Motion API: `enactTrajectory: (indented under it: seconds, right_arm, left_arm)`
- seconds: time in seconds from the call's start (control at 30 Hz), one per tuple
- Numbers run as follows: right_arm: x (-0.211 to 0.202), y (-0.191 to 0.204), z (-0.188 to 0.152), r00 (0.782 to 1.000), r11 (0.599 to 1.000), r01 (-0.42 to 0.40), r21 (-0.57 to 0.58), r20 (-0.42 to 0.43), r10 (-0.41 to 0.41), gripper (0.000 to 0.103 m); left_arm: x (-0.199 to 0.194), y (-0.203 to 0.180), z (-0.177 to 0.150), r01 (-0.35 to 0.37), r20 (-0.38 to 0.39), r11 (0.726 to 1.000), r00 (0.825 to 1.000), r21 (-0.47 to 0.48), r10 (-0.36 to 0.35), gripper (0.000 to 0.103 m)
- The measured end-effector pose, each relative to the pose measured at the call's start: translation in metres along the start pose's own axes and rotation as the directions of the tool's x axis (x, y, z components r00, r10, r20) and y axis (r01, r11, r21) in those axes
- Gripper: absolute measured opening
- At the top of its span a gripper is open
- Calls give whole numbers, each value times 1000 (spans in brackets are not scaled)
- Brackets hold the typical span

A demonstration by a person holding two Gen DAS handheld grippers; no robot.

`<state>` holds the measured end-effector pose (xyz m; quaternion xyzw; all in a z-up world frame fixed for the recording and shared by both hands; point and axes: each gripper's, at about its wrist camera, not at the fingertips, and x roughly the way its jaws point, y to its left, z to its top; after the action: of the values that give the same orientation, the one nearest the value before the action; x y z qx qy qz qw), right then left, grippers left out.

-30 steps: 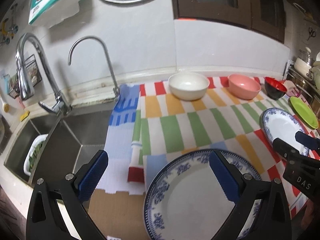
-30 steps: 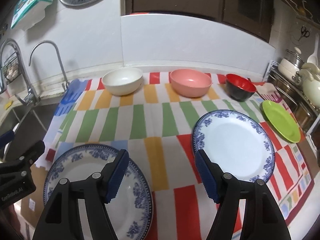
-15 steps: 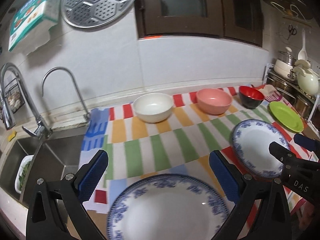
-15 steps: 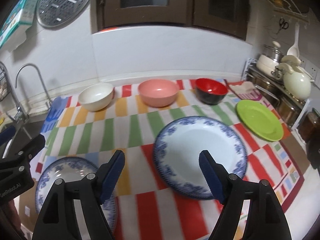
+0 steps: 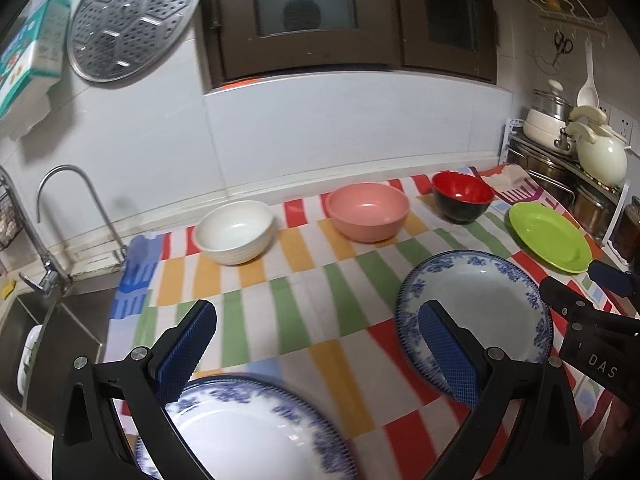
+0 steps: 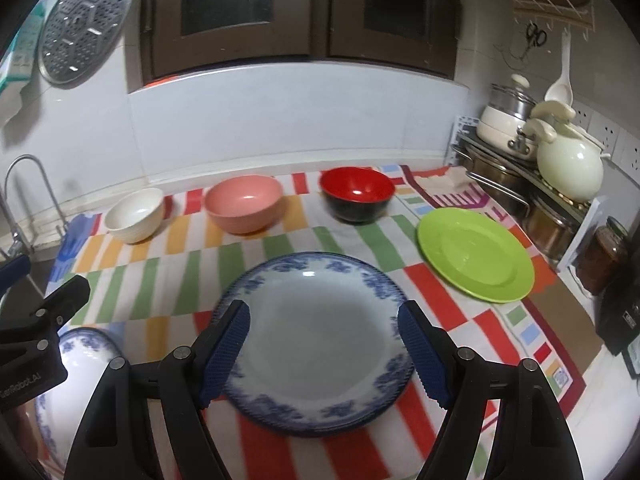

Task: Organize plates and bowls

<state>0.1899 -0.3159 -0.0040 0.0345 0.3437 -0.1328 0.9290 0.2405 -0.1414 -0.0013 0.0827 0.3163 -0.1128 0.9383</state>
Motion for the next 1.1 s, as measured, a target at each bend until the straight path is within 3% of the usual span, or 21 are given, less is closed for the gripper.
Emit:
enactTrajectory:
  seconds: [0.5,0.73,1.1]
  right_arm:
    - [62,-64,-14,997,998,49,34,-65,-47,77]
    - [92,-71,-22,994,999,37,15,-103,-36,73]
    - [122,-77,-23,990,1000,7,15,-142,-5,64]
  left_arm:
    - [63,-65,-11,-36,-110,999,993,29,39,102]
    - [95,-78,-24,-39,-188,999,981,17,42,92]
    - [128,-88,-31,-32,-250,999,968,-25,24,74]
